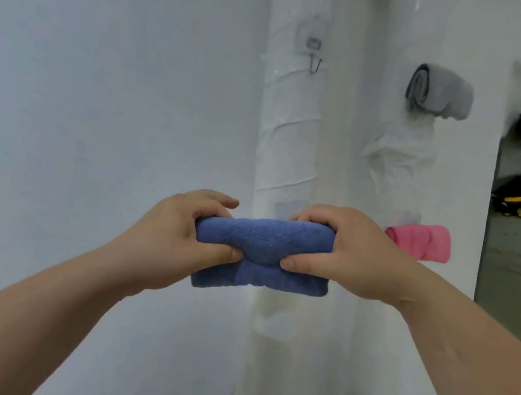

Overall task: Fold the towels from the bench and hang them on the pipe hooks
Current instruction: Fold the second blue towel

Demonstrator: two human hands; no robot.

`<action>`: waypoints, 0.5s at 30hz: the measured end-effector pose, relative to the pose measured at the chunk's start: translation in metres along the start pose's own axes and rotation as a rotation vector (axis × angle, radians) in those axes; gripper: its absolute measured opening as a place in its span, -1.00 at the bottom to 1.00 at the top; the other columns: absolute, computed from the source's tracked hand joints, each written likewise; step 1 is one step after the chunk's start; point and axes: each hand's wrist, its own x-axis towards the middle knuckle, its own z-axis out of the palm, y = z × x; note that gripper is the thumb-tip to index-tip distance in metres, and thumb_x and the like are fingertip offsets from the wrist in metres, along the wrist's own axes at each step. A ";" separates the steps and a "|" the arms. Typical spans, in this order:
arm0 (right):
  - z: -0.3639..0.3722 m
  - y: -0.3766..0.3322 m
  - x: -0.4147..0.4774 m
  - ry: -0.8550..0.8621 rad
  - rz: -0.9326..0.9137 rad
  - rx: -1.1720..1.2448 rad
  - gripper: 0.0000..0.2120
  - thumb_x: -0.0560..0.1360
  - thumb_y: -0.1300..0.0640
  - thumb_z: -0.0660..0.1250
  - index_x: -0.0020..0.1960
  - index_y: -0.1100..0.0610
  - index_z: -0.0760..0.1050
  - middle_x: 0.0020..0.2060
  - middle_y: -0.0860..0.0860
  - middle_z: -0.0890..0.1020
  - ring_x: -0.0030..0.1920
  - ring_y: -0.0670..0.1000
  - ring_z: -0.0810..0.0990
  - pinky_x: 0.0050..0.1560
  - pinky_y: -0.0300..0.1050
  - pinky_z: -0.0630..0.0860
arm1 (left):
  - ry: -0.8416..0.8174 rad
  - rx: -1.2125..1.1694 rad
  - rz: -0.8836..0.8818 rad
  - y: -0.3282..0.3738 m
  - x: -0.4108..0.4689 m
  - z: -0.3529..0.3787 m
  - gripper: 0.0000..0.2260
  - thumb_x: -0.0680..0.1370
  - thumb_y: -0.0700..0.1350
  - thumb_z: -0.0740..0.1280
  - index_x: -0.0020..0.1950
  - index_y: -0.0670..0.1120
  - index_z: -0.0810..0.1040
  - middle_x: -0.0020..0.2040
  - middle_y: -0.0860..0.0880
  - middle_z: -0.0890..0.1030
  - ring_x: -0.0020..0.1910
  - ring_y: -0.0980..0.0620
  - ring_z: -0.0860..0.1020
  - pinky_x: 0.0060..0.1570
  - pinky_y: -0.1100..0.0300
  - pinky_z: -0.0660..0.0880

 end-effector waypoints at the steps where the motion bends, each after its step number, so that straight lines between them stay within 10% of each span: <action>1: -0.012 0.001 0.008 0.007 -0.027 0.050 -0.80 0.39 0.08 0.59 -0.06 0.00 0.61 -0.12 -0.09 0.68 -0.10 -0.06 0.66 -0.07 -0.07 0.61 | -0.009 -0.056 -0.005 0.008 0.012 -0.004 -0.87 0.43 -0.11 0.54 -0.07 0.06 0.70 0.12 0.18 0.67 0.08 0.24 0.63 -0.02 0.18 0.60; 4: -0.043 0.007 0.034 0.087 -0.099 0.264 -0.71 0.51 0.21 0.47 0.15 -0.04 0.51 -0.09 0.04 0.67 -0.07 0.05 0.68 -0.05 -0.05 0.66 | 0.064 -0.122 -0.004 0.027 0.051 -0.011 -0.85 0.40 -0.08 0.51 -0.06 0.00 0.63 -0.13 -0.06 0.71 -0.11 -0.07 0.69 -0.11 0.03 0.62; 8: -0.067 0.020 0.078 0.265 -0.172 0.309 -0.73 0.60 0.24 0.30 0.14 -0.12 0.48 -0.04 -0.03 0.60 -0.08 0.01 0.60 -0.05 -0.10 0.60 | 0.291 -0.229 0.042 0.047 0.102 -0.006 -0.71 0.57 -0.13 0.41 0.17 0.22 0.48 0.09 -0.06 0.61 -0.01 -0.10 0.67 -0.01 -0.12 0.66; 15: -0.108 0.027 0.148 0.417 -0.254 0.485 -0.69 0.54 0.32 0.23 -0.22 0.01 0.61 -0.13 -0.03 0.64 -0.08 -0.03 0.58 -0.07 -0.04 0.56 | 0.510 -0.105 0.304 0.089 0.173 0.002 -0.85 0.58 -0.15 0.37 0.04 0.11 0.53 0.04 0.18 0.55 -0.08 0.39 0.52 -0.17 0.50 0.48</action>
